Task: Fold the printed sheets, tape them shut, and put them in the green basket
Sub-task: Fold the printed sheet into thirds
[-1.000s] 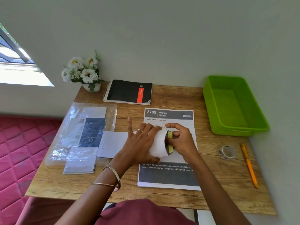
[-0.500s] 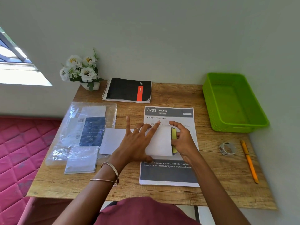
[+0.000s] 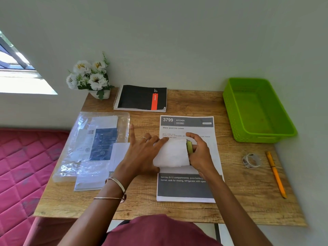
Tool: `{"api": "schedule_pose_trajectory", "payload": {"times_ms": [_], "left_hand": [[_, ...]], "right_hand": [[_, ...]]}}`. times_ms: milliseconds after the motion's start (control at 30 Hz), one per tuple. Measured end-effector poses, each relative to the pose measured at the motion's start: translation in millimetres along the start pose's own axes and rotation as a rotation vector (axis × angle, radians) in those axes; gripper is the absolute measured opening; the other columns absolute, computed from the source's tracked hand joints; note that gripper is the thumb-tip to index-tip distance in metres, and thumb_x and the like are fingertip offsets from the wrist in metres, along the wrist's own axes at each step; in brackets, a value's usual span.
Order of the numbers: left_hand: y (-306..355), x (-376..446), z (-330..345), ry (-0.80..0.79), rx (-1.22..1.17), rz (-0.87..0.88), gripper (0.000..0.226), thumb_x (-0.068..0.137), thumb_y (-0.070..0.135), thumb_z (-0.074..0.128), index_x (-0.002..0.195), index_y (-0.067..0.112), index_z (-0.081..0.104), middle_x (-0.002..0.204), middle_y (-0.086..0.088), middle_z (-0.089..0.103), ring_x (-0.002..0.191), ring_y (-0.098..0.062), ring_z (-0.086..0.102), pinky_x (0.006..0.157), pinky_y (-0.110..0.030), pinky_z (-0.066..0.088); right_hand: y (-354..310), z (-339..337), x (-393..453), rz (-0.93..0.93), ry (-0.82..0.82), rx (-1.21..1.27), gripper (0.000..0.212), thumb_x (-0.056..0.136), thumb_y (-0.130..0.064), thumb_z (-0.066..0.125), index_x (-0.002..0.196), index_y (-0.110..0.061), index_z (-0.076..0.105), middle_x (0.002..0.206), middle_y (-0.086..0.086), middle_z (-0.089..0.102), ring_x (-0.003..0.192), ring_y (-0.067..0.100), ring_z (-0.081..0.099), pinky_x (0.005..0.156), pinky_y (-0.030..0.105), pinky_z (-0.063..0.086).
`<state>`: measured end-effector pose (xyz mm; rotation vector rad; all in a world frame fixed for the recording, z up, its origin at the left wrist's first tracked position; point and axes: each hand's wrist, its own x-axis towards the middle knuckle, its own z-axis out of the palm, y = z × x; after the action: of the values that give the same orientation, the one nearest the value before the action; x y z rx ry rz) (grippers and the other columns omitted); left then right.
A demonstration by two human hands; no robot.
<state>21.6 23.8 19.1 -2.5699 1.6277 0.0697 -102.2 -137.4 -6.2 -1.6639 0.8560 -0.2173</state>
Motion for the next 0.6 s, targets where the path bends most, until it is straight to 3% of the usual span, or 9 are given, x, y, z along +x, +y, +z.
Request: {"api": "schedule_pose_trajectory", "payload": {"times_ms": [133,233,367,467,533,600], "left_hand": [[-3,1,0,-0.006,-0.051,0.007,0.108,0.063,0.077,0.054,0.146,0.033,0.003,0.148,0.003,0.033,0.138,-0.025,0.025,0.097,-0.074,-0.016],[4,2,-1,0.001,-0.116,0.008,0.105,0.064,0.078,0.053,0.147,0.029,0.009,0.15,0.003,0.029,0.139,-0.023,0.024,0.099,-0.072,-0.015],[2,3,1,0.052,-0.14,-0.031,0.094,0.066,0.074,0.053,0.143,0.029,0.022,0.144,0.005,0.037,0.135,-0.021,0.032,0.1,-0.071,-0.016],[-4,0,1,0.064,-0.166,-0.069,0.092,0.066,0.072,0.056,0.142,0.029,0.026,0.142,0.006,0.037,0.135,-0.02,0.031,0.101,-0.07,-0.017],[-6,-2,1,0.073,-0.168,-0.081,0.091,0.065,0.072,0.056,0.141,0.03,0.028,0.142,0.006,0.037,0.135,-0.02,0.03,0.102,-0.071,-0.014],[-6,-4,2,0.08,-0.17,-0.087,0.09,0.065,0.071,0.058,0.141,0.03,0.03,0.142,0.006,0.038,0.135,-0.021,0.03,0.101,-0.071,-0.015]], "right_hand": [[3,1,1,0.036,0.002,0.022,0.065,0.081,0.007,0.067,0.13,-0.03,0.048,0.117,0.014,0.064,0.106,0.03,0.062,0.077,0.043,0.059],[1,-1,2,0.055,-0.051,0.016,0.064,0.081,0.003,0.069,0.13,-0.033,0.047,0.111,0.011,0.066,0.1,0.028,0.064,0.073,0.046,0.058],[-5,-19,2,-0.01,0.029,0.086,0.029,0.086,-0.014,0.068,0.114,-0.02,0.061,0.091,0.006,0.072,0.092,0.026,0.068,0.081,0.044,0.057],[-2,-40,5,-0.177,0.182,-0.314,0.032,0.085,-0.017,0.07,0.115,-0.009,0.063,0.106,0.007,0.068,0.103,0.025,0.062,0.089,0.036,0.05],[3,-47,6,-0.208,0.09,-0.701,0.051,0.083,-0.027,0.071,0.129,-0.012,0.054,0.131,0.006,0.057,0.123,0.026,0.045,0.099,0.037,0.035],[4,-50,5,-0.172,-0.037,-0.932,0.065,0.083,-0.037,0.069,0.139,-0.021,0.042,0.146,-0.001,0.042,0.133,0.023,0.029,0.102,0.037,0.024]]}}
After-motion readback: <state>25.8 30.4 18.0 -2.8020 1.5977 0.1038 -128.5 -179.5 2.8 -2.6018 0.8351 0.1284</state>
